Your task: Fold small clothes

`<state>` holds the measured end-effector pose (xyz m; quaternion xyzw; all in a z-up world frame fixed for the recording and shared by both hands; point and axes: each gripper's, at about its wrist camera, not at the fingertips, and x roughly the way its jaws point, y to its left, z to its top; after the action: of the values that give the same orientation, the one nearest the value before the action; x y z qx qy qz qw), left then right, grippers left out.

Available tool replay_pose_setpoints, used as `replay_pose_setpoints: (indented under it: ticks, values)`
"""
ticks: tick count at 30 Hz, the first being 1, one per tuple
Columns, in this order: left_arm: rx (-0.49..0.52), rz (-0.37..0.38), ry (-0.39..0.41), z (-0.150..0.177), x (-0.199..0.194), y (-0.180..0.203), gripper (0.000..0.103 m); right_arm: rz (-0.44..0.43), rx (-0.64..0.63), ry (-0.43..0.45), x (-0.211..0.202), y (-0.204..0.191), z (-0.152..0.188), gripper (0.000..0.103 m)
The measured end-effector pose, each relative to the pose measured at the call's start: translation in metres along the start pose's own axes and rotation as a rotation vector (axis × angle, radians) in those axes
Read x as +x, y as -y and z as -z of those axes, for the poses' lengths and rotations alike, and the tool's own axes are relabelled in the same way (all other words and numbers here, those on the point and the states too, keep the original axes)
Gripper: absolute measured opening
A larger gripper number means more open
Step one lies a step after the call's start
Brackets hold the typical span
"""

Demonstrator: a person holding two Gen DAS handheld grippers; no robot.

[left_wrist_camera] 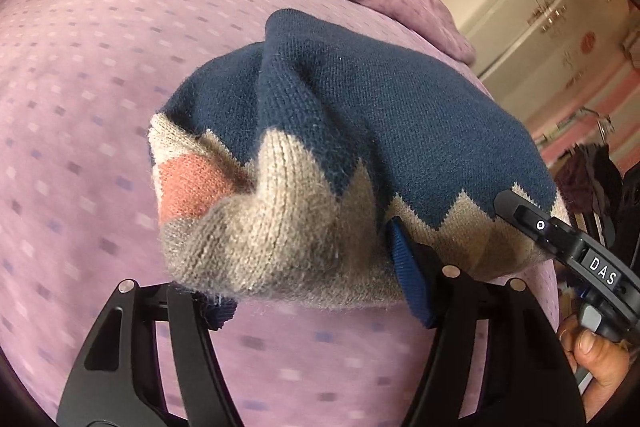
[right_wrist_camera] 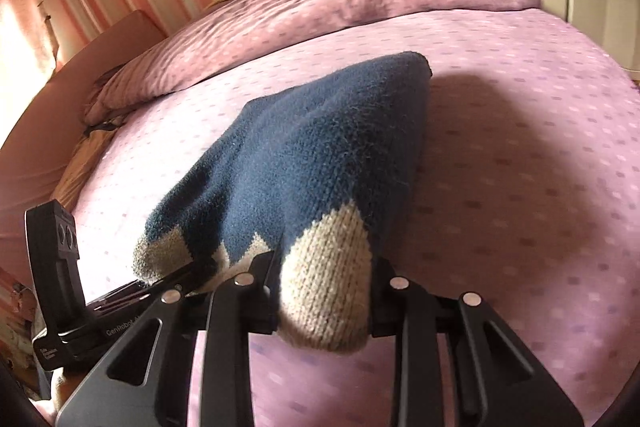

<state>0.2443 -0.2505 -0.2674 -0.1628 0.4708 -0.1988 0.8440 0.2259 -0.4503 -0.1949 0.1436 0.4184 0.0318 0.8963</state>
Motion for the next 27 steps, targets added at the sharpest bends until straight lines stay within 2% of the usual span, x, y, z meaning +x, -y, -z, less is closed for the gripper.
replay_pose_setpoints:
  ticks: [6,10,20,27]
  values:
    - [0.045,-0.013,-0.021,0.037,0.014,0.063,0.065,0.014,0.04,0.002,-0.029,0.076,0.021,0.028]
    - [0.059,-0.043,-0.02,0.056,0.018,0.082,0.065,-0.003,0.063,0.006,-0.032,0.094,0.034,0.028]
    - [0.102,-0.114,-0.006,0.071,0.025,0.086,0.065,-0.065,0.111,0.003,-0.021,0.128,0.054,0.03]
    - [0.09,-0.131,0.001,0.069,0.03,0.09,0.065,-0.089,0.106,-0.009,-0.019,0.133,0.055,0.03]
